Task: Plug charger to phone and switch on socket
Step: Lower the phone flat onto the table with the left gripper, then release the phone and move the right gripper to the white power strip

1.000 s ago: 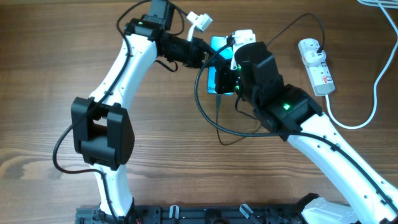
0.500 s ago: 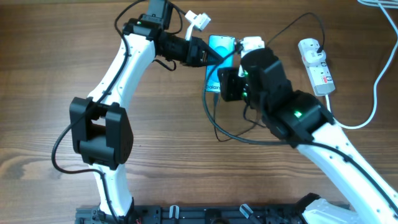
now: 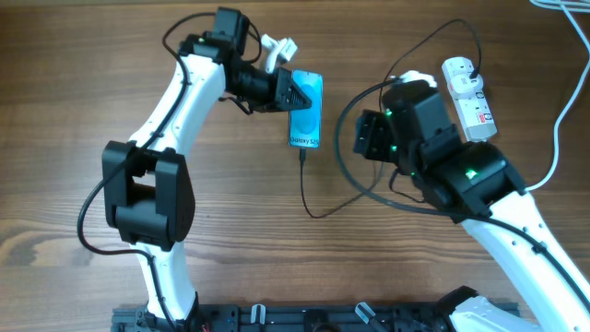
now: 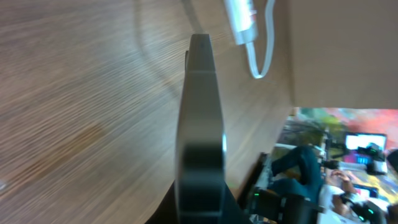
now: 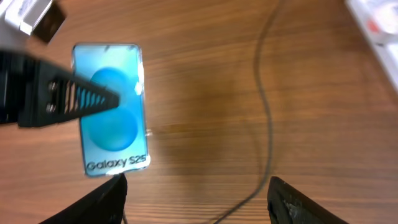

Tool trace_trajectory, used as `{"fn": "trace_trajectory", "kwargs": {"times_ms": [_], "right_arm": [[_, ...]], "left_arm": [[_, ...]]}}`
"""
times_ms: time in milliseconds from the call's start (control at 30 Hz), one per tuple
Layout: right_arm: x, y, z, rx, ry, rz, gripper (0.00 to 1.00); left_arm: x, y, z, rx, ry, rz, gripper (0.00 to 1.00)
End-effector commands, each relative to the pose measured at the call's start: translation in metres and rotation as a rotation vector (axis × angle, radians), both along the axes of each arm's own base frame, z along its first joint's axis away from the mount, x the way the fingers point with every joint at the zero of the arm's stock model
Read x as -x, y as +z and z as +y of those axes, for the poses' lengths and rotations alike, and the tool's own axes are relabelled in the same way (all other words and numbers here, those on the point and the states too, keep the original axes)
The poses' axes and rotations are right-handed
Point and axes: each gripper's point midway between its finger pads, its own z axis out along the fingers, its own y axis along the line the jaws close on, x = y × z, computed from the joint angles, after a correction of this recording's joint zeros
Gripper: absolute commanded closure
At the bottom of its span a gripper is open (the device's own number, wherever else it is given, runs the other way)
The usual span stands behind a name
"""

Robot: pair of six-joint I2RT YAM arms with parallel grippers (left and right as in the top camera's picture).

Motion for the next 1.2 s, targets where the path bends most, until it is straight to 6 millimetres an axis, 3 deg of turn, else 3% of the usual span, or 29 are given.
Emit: {"fn": "trace_trajectory", "kwargs": {"times_ms": [0, 233, 367, 567, 667, 900, 1100, 1167], "right_arm": [[-0.003, 0.002, -0.017, -0.003, -0.073, 0.008, 0.27], [0.0, -0.002, -0.019, 0.002, -0.072, 0.031, 0.23], [0.003, -0.004, -0.02, 0.006, -0.07, 0.044, 0.22], [0.005, -0.008, -0.021, 0.016, -0.07, 0.061, 0.19], [0.006, -0.01, -0.022, 0.027, -0.065, 0.072, 0.17], [0.005, -0.017, -0.021, 0.037, -0.064, 0.093, 0.17], [0.003, -0.025, -0.02, 0.05, -0.064, 0.117, 0.17], [0.003, -0.028, -0.018, 0.049, -0.059, 0.126, 0.17]], "left_arm": [[0.005, -0.031, 0.006, -0.062, 0.049, 0.043, 0.96], [-0.001, -0.076, 0.016, -0.13, 0.167, 0.066, 0.96], [-0.004, -0.091, 0.015, -0.123, 0.212, 0.065, 0.96], [-0.011, -0.097, 0.009, -0.1, 0.263, 0.08, 0.96], [-0.005, -0.108, 0.003, -0.109, 0.246, 0.105, 0.96], [0.01, -0.113, -0.015, -0.045, 0.183, 0.171, 0.96], [0.004, -0.12, -0.008, -0.099, 0.207, 0.135, 0.93], [0.001, -0.124, -0.005, -0.127, 0.222, 0.123, 0.88]]}}
